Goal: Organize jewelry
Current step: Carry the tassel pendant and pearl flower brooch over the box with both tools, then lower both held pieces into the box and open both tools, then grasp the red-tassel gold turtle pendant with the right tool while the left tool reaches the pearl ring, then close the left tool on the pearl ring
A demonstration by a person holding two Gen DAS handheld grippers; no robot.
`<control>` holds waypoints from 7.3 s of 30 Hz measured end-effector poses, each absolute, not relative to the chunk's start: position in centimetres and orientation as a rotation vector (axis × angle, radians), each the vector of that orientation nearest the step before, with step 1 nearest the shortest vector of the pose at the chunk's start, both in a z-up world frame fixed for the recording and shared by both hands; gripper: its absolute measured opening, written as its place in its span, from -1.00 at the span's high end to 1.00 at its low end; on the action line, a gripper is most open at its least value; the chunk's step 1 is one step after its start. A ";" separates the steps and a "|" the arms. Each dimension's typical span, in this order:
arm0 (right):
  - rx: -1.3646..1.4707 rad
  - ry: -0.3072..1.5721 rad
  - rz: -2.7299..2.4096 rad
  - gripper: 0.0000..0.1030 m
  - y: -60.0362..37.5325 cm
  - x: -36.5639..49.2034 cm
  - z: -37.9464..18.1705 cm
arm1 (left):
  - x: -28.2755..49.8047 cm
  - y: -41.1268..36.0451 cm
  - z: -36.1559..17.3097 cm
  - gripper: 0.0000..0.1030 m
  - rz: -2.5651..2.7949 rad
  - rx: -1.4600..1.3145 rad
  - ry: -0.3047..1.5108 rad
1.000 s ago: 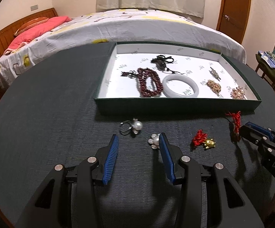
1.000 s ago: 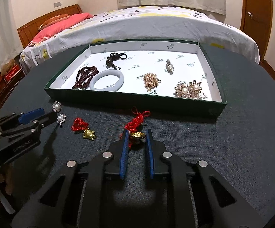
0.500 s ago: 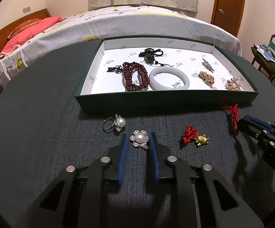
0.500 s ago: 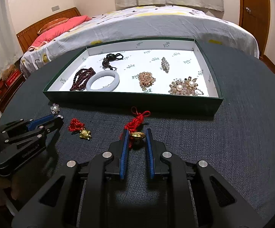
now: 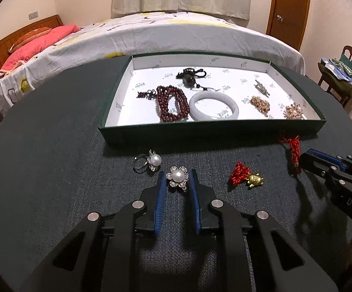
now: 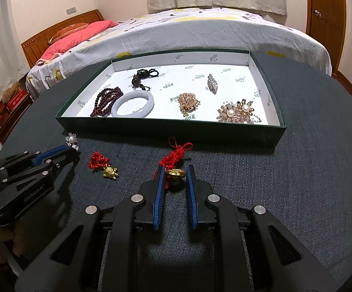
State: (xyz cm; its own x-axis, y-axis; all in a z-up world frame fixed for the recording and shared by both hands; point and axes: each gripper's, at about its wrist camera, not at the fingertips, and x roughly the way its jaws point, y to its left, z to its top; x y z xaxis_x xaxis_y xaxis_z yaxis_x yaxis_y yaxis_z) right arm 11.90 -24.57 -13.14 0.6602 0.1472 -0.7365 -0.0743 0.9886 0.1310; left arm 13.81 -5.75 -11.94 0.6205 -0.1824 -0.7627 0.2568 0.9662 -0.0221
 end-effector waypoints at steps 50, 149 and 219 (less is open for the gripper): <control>0.036 0.686 0.093 0.65 -24.1 25.3 -8.4 | 27.7 -6.6 -7.4 0.61 -0.260 0.065 0.718; 0.059 0.730 0.161 0.20 -19.8 13.8 -10.7 | 16.9 -1.6 -7.6 -0.10 -0.148 0.004 0.666; 0.135 0.861 0.121 0.72 -24.3 13.6 -13.7 | 16.5 -3.4 -12.8 0.41 -0.206 0.064 0.874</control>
State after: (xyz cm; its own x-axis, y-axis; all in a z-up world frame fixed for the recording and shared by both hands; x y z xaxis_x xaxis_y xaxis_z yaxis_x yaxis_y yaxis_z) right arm 13.57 -24.29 -13.71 0.6460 0.1606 -0.7463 -0.0518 0.9846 0.1670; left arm 16.47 -3.37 -12.79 0.6236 -0.1531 -0.7666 0.2050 0.9783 -0.0287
